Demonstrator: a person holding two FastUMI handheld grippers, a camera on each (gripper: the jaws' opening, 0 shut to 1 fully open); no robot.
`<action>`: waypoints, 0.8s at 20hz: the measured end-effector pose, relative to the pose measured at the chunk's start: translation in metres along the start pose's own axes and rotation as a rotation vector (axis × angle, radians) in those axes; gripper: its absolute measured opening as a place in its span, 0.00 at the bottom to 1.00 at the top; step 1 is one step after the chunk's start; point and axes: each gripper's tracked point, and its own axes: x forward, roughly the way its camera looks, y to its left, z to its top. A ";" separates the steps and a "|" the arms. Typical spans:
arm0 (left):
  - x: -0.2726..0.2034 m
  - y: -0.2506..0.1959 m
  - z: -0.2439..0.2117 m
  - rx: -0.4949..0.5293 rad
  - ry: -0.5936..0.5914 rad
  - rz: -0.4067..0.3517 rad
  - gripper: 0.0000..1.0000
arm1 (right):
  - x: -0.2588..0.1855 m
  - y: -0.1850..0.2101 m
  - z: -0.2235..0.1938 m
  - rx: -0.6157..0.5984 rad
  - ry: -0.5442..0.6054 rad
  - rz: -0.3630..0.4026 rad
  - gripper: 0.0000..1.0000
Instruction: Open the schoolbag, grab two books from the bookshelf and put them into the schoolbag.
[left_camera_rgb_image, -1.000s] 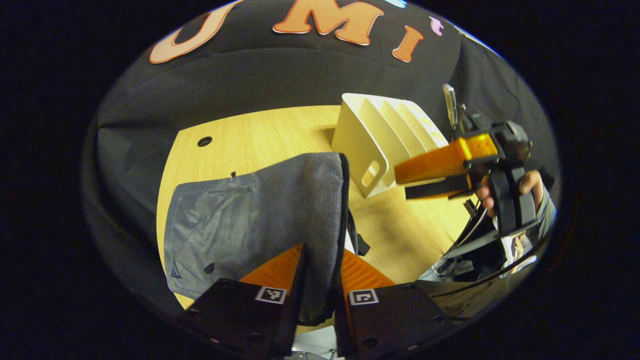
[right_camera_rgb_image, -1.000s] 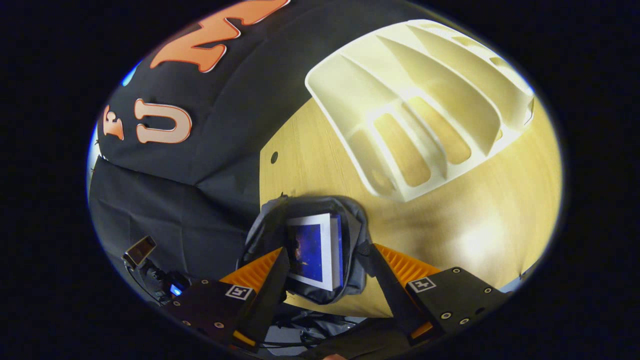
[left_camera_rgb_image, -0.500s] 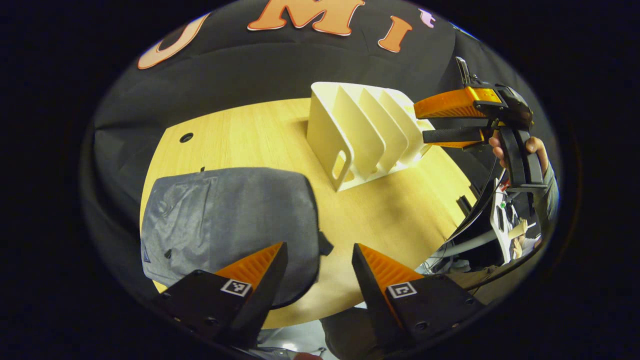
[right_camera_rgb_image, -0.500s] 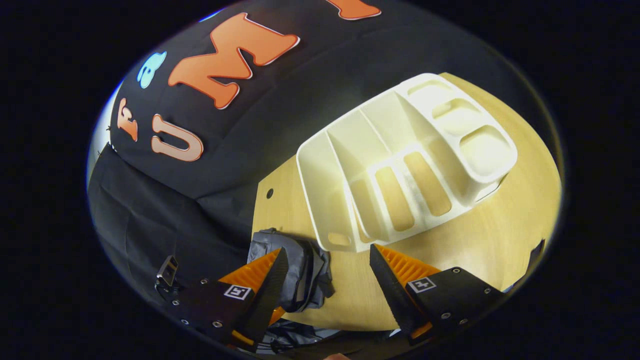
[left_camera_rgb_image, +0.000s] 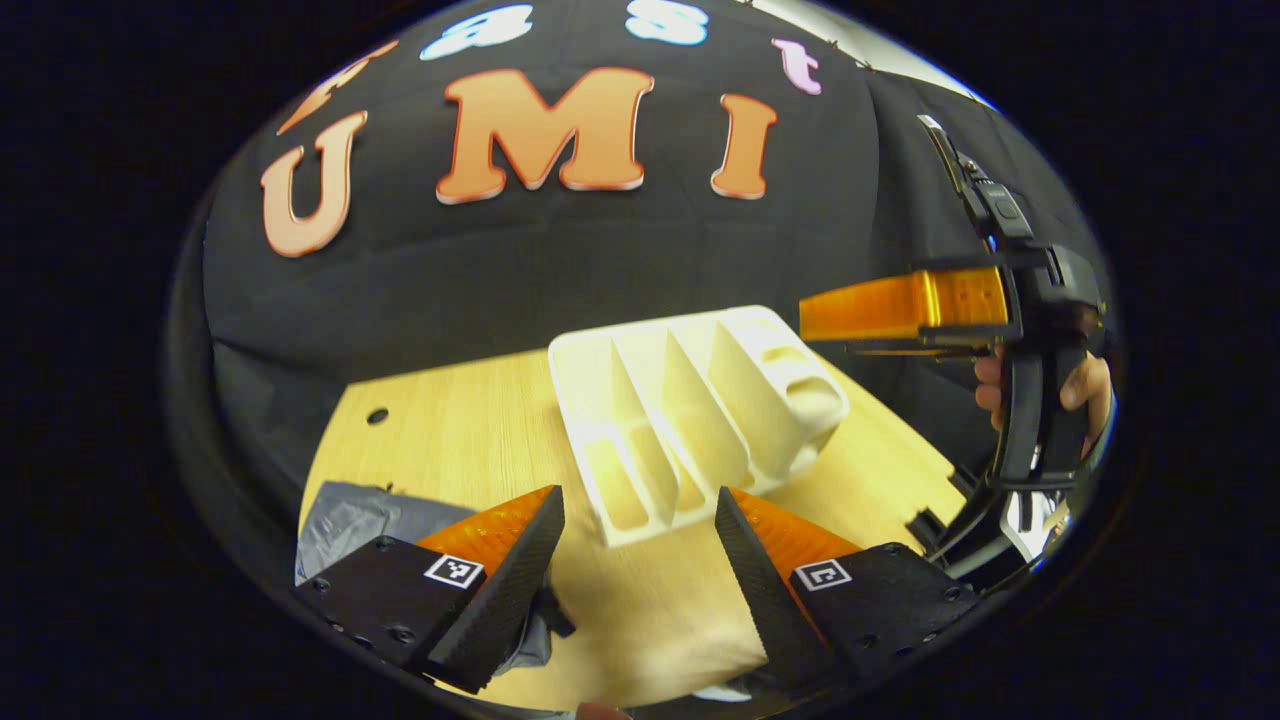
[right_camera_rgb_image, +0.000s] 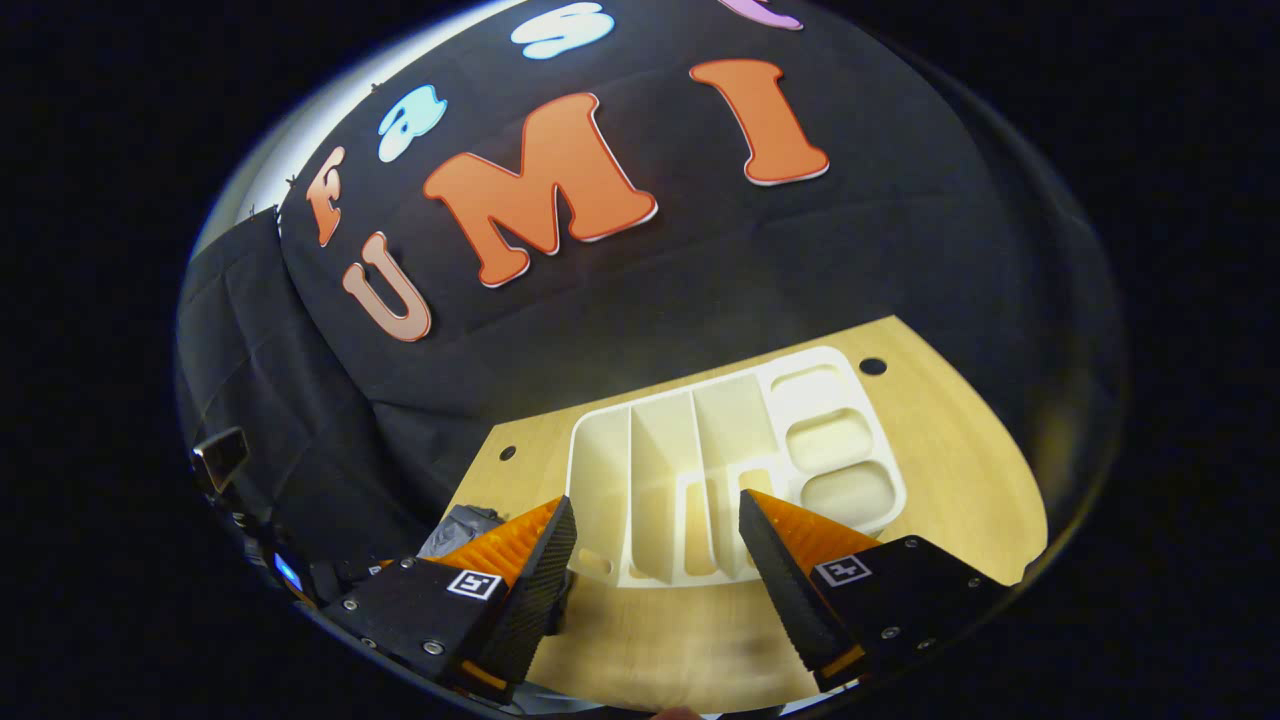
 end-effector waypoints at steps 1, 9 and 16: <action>-0.001 -0.007 0.019 -0.009 -0.059 0.026 0.97 | -0.007 -0.007 0.010 -0.034 -0.037 -0.011 0.97; -0.043 -0.029 0.115 -0.081 -0.442 0.171 0.96 | -0.056 -0.012 0.073 -0.312 -0.291 -0.017 0.97; -0.081 -0.038 0.131 -0.031 -0.604 0.301 0.94 | -0.090 0.014 0.081 -0.463 -0.473 0.038 0.97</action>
